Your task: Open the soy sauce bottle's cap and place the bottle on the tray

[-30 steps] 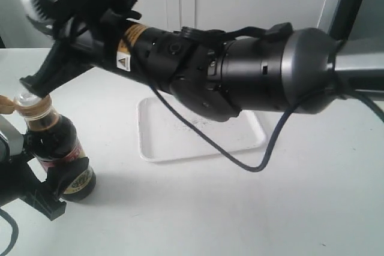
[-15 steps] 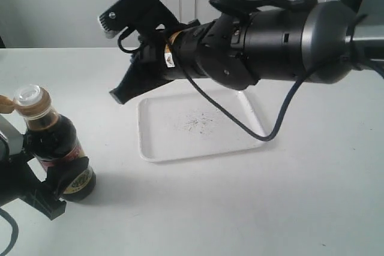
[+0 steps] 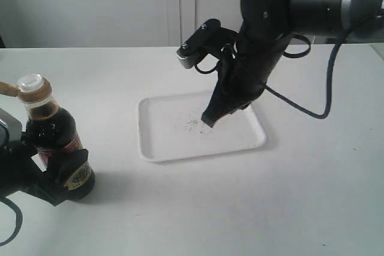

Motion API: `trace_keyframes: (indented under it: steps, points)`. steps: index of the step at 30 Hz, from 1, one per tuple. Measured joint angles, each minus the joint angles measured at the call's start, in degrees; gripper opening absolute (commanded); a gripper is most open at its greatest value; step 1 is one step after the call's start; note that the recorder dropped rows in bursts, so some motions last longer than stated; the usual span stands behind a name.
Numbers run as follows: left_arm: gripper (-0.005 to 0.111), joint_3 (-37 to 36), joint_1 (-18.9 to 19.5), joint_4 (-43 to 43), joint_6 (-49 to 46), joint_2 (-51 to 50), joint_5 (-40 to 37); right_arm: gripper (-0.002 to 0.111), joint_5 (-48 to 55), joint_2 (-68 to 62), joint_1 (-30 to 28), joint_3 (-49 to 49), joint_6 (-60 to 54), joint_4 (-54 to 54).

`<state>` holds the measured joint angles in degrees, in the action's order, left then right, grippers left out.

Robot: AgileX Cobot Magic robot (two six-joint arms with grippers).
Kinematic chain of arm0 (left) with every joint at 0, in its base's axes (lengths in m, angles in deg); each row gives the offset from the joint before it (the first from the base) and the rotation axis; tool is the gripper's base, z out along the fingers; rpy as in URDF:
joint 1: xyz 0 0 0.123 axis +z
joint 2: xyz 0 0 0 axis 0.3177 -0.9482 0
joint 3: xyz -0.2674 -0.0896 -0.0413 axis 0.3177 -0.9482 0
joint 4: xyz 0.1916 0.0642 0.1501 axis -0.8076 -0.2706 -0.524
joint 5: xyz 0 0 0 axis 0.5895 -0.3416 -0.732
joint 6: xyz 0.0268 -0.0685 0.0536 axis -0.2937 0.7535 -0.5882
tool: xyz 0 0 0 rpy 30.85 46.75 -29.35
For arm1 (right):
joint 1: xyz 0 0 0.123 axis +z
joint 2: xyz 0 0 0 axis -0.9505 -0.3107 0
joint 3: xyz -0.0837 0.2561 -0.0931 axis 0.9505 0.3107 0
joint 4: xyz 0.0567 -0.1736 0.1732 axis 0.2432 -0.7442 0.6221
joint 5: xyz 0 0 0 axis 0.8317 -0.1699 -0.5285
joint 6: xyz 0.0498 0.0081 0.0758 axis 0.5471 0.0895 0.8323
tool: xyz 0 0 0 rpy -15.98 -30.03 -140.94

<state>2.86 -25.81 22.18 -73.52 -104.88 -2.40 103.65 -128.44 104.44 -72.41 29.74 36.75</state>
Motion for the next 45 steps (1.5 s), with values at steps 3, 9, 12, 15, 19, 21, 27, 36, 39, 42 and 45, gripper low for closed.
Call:
trace_keyframes:
  steps: [3,9,12,15,19,21,27,36,39,42,45]
  points:
    - [0.0,1.24,0.0,-0.63,1.99,-0.08,-1.32,0.0,2.75,0.0,-3.31,0.0,-4.04,5.7]
    - [0.0,3.26,0.0,-3.33,5.77,-0.21,-2.97,0.0,3.26,0.0,-9.54,0.0,-5.37,9.97]
    - [0.0,3.26,0.0,-3.48,6.12,-0.21,-3.13,0.0,3.36,0.0,-12.44,0.0,-5.45,11.56]
    - [0.0,3.47,0.0,-3.59,6.23,-0.21,-3.24,0.0,3.36,0.0,-15.55,0.0,-5.45,13.24]
    - [0.0,3.47,0.0,-3.62,6.34,-0.21,-3.24,0.0,1.47,0.77,-20.06,1.26,-5.45,13.91]
    - [0.0,3.47,0.0,-3.62,6.34,-0.21,-3.24,0.0,-2.79,2.72,-22.99,3.93,-5.71,14.01]
    - [0.0,3.47,0.0,-3.27,6.34,0.04,-3.45,0.0,-15.14,8.27,-27.79,11.24,-5.71,14.76]
    - [0.0,4.88,0.0,-3.83,10.45,6.28,-4.62,0.0,-37.73,17.81,-28.87,28.27,-3.38,16.53]
    - [0.0,7.06,0.0,-5.09,13.62,6.83,-5.48,0.0,-40.78,18.19,-28.87,32.77,-3.38,16.56]
    - [0.0,10.28,-0.04,-6.61,17.18,6.93,-8.59,0.0,-43.9,18.19,-28.87,35.66,-3.38,16.46]
    - [0.0,13.38,-1.52,-7.41,20.04,6.93,-10.88,0.0,-46.74,18.19,-28.87,36.28,-3.38,16.46]
